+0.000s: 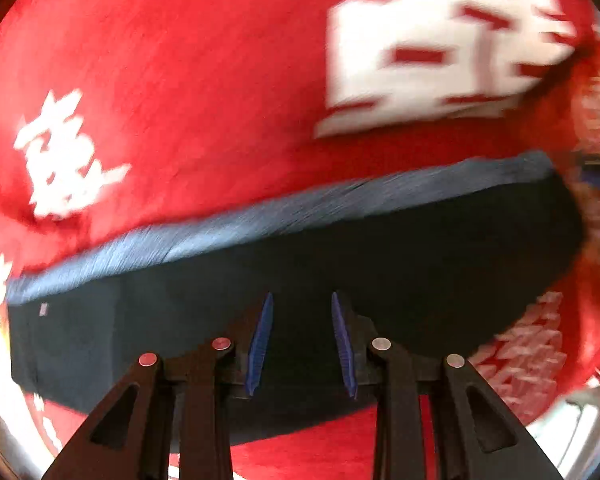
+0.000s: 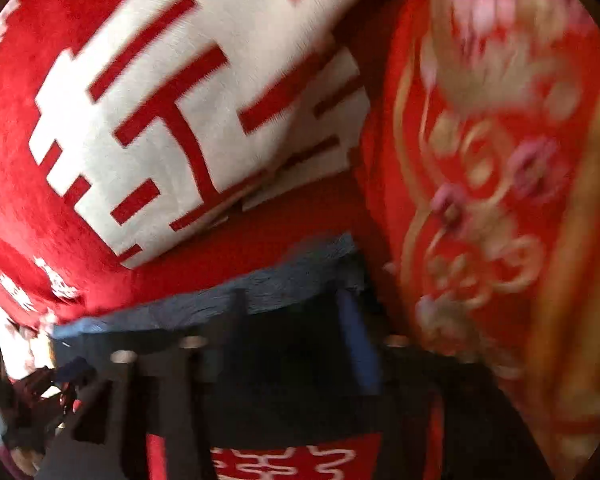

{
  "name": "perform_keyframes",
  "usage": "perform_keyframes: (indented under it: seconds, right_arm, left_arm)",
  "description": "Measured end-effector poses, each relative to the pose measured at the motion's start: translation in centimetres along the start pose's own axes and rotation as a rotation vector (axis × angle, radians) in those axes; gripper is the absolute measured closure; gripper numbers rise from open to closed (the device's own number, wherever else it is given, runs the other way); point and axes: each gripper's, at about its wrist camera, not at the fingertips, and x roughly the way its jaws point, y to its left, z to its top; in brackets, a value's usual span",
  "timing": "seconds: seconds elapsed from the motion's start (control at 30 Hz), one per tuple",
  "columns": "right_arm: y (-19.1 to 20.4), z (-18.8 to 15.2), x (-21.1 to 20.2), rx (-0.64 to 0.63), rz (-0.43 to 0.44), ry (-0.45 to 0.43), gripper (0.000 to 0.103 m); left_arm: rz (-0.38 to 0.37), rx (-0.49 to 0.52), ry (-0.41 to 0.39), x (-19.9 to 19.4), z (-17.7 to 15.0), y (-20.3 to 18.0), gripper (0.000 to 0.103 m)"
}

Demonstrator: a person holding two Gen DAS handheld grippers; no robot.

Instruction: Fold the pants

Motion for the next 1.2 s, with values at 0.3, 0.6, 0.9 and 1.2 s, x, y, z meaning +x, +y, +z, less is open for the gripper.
perform_keyframes:
  seconds: [0.3, 0.6, 0.9, 1.2]
  right_arm:
    - [-2.9, -8.0, -0.5, 0.165, -0.061, 0.078, 0.046]
    - [-4.1, -6.6, 0.9, 0.147, -0.120, 0.012, 0.093]
    - [-2.0, -7.3, -2.6, 0.051, -0.163, -0.043, 0.079]
    - [0.9, 0.1, 6.8, -0.137, -0.136, 0.071, 0.056]
  left_arm:
    - [0.062, -0.115, 0.045, 3.2, -2.6, 2.4, 0.071]
    - [0.057, -0.118, 0.043, 2.8, -2.5, 2.1, 0.070]
    - [0.041, -0.193, 0.015, 1.6, -1.6, 3.4, 0.070]
    - [0.076, -0.215, -0.017, 2.1, -0.7, 2.2, 0.011]
